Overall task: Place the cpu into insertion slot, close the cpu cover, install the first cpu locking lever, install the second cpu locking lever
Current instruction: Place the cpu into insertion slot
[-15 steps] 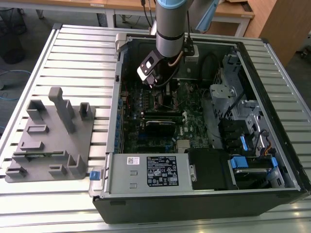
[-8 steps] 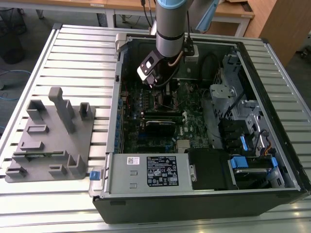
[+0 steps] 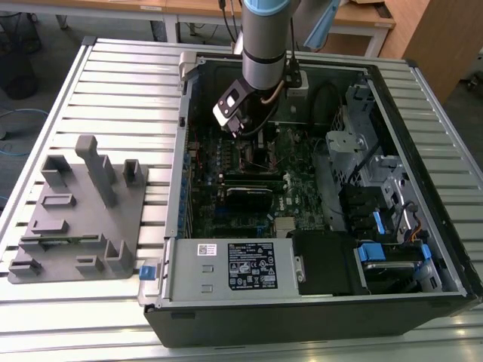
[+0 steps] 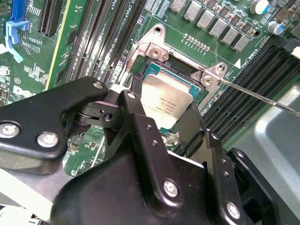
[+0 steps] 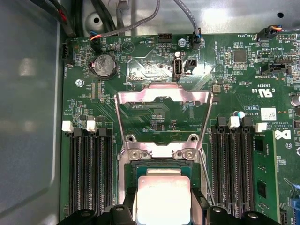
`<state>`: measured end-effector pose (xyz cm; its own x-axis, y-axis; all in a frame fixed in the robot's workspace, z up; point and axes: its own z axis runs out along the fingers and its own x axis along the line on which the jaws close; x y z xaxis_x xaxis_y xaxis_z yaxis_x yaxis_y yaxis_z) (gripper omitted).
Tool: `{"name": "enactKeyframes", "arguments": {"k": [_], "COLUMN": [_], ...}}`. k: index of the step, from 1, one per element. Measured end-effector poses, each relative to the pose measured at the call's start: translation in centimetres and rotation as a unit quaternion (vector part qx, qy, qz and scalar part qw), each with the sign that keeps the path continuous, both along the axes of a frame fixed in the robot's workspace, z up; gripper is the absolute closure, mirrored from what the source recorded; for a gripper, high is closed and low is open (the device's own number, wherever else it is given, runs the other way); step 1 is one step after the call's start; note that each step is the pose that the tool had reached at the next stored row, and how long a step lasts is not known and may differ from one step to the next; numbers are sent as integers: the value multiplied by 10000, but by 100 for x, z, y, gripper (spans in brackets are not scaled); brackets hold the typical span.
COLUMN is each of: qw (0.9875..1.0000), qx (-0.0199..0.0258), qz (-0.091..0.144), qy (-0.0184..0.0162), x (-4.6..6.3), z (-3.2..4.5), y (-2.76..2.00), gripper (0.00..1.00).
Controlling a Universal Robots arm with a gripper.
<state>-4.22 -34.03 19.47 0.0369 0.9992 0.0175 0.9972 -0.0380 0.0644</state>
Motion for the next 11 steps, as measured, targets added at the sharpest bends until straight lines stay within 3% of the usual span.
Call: {"name": "enactKeyframes", "arguments": {"k": [11], "qw": [10000], "qx": [8], "qz": [30], "qy": [0], "x": [1], "z": [2], "y": [0], "gripper": [46]}}
